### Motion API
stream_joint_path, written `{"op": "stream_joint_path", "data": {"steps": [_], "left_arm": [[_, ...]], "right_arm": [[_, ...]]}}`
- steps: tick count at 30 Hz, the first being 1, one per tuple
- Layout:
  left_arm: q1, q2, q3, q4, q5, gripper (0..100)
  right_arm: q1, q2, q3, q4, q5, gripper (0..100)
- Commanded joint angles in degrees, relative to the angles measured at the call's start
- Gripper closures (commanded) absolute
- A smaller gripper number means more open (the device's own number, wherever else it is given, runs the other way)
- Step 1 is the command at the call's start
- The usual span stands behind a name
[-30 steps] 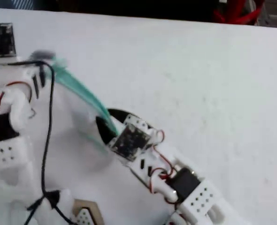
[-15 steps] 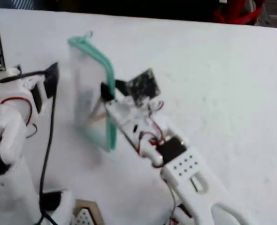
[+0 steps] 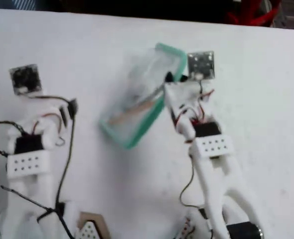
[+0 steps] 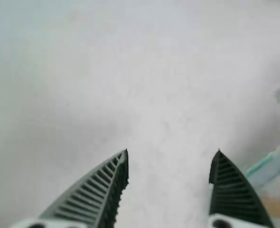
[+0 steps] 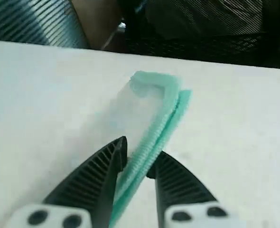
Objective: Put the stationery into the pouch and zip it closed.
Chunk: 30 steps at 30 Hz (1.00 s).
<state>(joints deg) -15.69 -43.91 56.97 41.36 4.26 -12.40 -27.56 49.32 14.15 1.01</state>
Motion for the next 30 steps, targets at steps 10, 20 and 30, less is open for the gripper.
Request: {"op": "stream_joint_path", "data": {"steps": [10,20,30], "left_arm": [[5.85,8.92,0.26,-0.88,-2.73,73],[10.07,30.02,-13.27,5.71,-3.78,74],[12.70,30.99,-13.45,8.88,-3.60,74]], "right_arm": [[8.84,-4.79,5.63,20.09,34.99,97.4],[11.30,-4.97,-12.04,52.26,53.98,65.8],[9.36,-4.35,-19.87,56.31,61.01,80.2]]}}
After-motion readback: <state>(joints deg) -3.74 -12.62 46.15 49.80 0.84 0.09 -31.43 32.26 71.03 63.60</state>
